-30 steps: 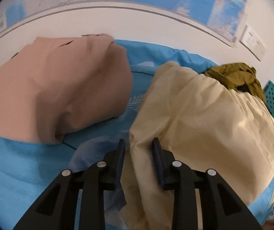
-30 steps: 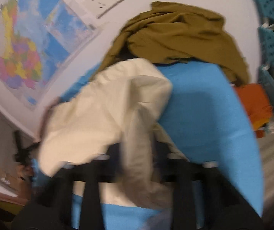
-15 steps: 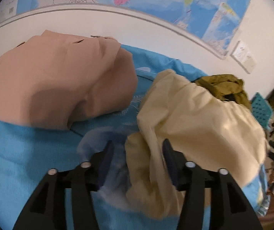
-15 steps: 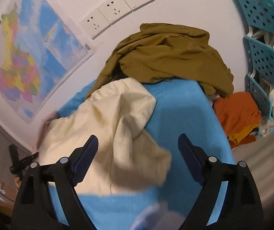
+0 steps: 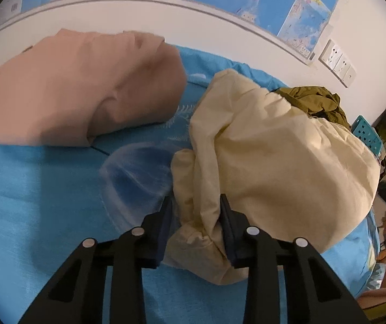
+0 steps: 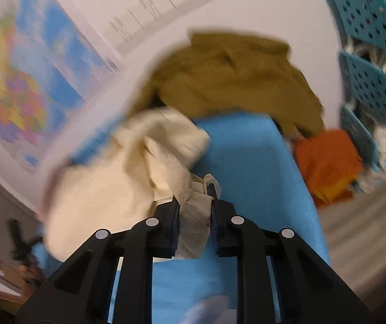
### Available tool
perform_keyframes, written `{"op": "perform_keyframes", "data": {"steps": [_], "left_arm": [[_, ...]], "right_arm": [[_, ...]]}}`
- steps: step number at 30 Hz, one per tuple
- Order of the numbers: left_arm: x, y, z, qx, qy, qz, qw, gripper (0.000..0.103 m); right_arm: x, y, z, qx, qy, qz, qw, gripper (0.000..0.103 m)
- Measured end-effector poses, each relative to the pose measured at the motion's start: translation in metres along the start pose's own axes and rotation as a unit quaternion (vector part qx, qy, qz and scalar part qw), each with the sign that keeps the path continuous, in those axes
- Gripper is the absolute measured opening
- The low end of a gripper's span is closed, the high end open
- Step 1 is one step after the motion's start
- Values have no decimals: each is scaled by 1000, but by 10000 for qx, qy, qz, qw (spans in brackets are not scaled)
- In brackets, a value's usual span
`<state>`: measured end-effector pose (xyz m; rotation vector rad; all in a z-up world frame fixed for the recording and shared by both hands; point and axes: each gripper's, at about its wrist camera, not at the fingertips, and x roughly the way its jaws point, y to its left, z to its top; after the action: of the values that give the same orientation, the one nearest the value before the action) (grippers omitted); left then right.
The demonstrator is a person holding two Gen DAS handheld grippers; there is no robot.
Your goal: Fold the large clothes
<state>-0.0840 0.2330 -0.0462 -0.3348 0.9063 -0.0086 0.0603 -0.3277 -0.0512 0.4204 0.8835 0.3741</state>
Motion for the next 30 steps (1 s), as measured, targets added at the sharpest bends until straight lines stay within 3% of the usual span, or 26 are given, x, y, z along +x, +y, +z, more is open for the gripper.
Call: {"op": "perform_keyframes", "data": {"steps": [2,3,4,5,6,9,14,20,21,23,26,30], "left_arm": [[0,1,0,-39,-30,49,10000,42],[-1,3,0,-68,-41,62,9999,43],[-3,3,0,-100,-30,48,9999,43],[-5,3,0,-88,-33,33,10000,45],[-9,0,-1,-9,-21,42,10000,47],[-17,-4,-3,74,-38,15,10000,53],[-29,-5,-12,50,37,-160,9999,60],[-27,-12,-30,75,357,-677,9970,58],[-20,-15,-31,68,466,-659,9967,55],[-9,-17,-31,9,555,-615,9966,37],[-5,-13,-24,-271,554,-717,9955,29],[-4,-15,-21,-433,556,-654,9954,27]], "right_arm": [[6,-12,-7,304,98,110,9994,28],[1,-20,-11,505,-18,144,9986,37],[-4,-22,-14,573,-69,131,9982,40],[-9,-24,-17,602,-80,102,9981,49],[-13,-24,-19,632,-83,30,9980,65],[-31,-23,-30,762,-252,153,9967,88],[-45,-29,-46,1255,-265,914,9875,93],[-37,-2,-69,1124,134,1607,9805,97],[-31,5,-70,1074,212,1638,9804,97],[-22,13,-71,1064,291,1676,9797,97],[-10,26,-68,976,354,1647,9809,97],[0,33,-63,996,422,1615,9809,97]]}}
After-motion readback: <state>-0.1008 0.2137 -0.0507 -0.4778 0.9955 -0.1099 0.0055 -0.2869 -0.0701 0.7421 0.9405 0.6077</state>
